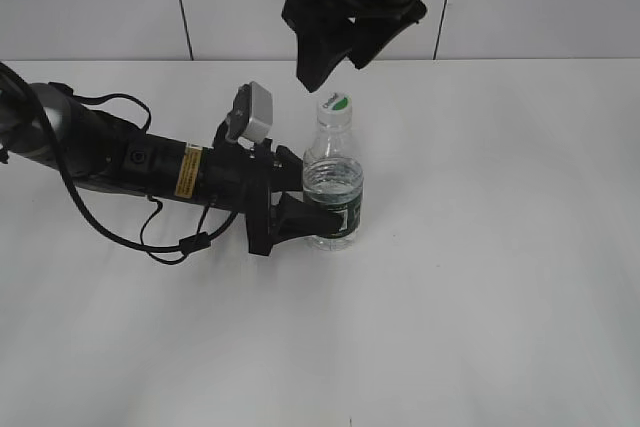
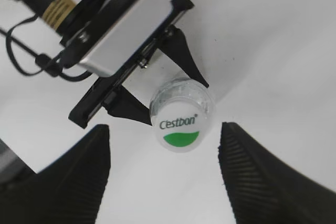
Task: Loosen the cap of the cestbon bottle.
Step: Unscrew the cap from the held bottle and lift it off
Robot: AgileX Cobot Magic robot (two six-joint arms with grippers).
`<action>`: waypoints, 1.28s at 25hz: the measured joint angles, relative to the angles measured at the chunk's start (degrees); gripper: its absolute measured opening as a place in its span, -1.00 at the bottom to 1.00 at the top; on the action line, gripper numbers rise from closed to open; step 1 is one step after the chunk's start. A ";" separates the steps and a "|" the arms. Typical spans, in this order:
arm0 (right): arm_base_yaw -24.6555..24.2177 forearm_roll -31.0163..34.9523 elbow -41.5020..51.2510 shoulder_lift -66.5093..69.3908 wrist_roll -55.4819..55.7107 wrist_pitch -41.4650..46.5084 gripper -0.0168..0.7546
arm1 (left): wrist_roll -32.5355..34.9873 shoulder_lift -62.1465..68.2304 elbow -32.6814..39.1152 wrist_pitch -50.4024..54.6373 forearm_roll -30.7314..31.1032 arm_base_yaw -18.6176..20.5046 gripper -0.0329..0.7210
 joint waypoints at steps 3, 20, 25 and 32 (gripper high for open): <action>0.00 -2.43 0.00 0.00 13.99 0.00 0.33 | 0.00 0.00 0.00 0.00 0.00 0.00 0.21; 0.00 -2.59 0.00 5.01 21.69 0.00 0.33 | 0.00 0.00 0.00 -0.04 0.00 0.00 0.21; 0.00 -2.70 0.00 5.38 21.74 0.00 0.26 | 0.00 0.00 0.00 -0.06 0.00 0.00 0.21; 0.00 -2.70 0.00 5.38 21.68 0.00 -0.12 | 0.00 0.00 0.00 -0.06 0.00 0.00 0.21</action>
